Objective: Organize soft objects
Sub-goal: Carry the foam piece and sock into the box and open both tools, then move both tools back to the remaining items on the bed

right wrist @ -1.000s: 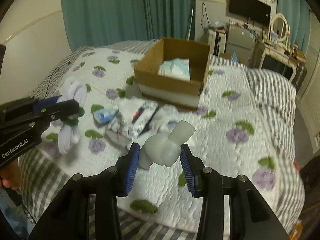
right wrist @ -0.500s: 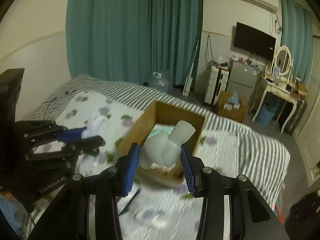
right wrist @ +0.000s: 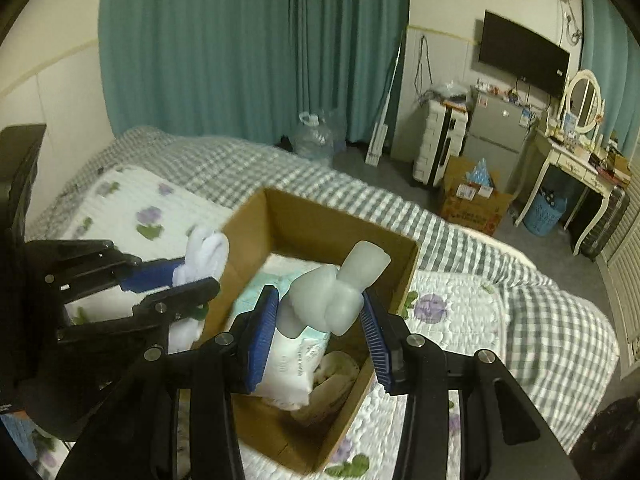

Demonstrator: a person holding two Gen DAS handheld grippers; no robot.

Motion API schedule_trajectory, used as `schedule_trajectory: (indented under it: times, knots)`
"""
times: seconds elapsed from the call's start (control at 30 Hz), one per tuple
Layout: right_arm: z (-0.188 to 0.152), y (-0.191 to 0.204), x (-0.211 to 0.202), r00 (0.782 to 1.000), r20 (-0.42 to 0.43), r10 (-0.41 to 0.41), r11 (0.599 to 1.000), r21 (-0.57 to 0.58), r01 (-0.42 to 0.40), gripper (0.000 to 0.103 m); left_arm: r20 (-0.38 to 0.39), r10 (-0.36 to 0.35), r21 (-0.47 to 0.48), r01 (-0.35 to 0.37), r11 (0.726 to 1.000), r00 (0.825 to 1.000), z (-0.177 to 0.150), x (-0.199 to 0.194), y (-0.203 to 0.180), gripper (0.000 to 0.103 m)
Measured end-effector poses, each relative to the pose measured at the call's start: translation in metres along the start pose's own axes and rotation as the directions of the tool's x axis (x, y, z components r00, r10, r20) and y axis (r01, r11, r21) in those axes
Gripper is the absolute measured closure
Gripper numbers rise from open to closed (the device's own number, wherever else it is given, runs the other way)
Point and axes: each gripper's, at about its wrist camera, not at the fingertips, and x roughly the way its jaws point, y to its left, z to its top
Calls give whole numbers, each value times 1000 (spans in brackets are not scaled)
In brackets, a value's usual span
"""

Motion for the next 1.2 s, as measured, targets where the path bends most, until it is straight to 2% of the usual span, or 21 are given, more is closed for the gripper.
schedule_trajectory:
  times: [0.1,0.17,0.3,0.37,0.4,0.47,0.53,0.63,0.7,0.73,0.77,0.93,1.07,1.2]
  knots:
    - [-5,-4,24,999,-34,-5,1000,4,5,61,-17,-7,-1,7,1000,1000,-3,12,0,86]
    - [-8,-4,33,999,-42,-6,1000,-3,6,58,-21,-9,4,9,1000,1000,-4,16,0,82]
    - [-12,-6,38,999,-38,-13,1000,15,13,56,-23,-10,19,11,1000,1000,-5,14,-2,81]
    - [-11,-10,31,1000,-20,-19,999,38,20,55,-16,-8,19,8,1000,1000,-4,12,-1,76]
    - [-10,-11,28,1000,-16,-19,999,44,20,53,-11,-8,16,8,1000,1000,-4,5,-1,75]
    - [-8,-14,15,999,-9,-30,998,62,31,33,-9,-3,14,3,1000,1000,-2,-3,-1,75]
    - [-4,-15,-6,999,18,-44,996,73,43,31,-4,8,22,-8,1000,1000,-1,-21,-3,75]
    - [3,-9,-47,996,60,-62,996,75,58,23,26,26,40,-27,999,999,3,-53,-5,73]
    - [7,-1,-76,992,93,-82,995,63,77,21,64,32,45,-35,998,997,5,-84,-7,59]
    - [10,4,-97,989,111,-94,994,57,88,19,85,34,42,-38,998,996,7,-99,-9,46]
    - [11,8,-109,987,120,-102,994,56,96,16,111,37,37,-41,998,993,7,-115,-9,38]
    - [13,29,-194,971,197,-134,990,65,124,8,229,55,34,-64,997,972,3,-203,-11,32]
    - [5,50,-254,953,254,-164,986,57,155,0,303,69,9,-75,997,951,-12,-260,-13,10]
    - [-11,69,-297,946,276,-170,985,41,165,0,346,94,-22,-92,996,934,-34,-297,-12,3]
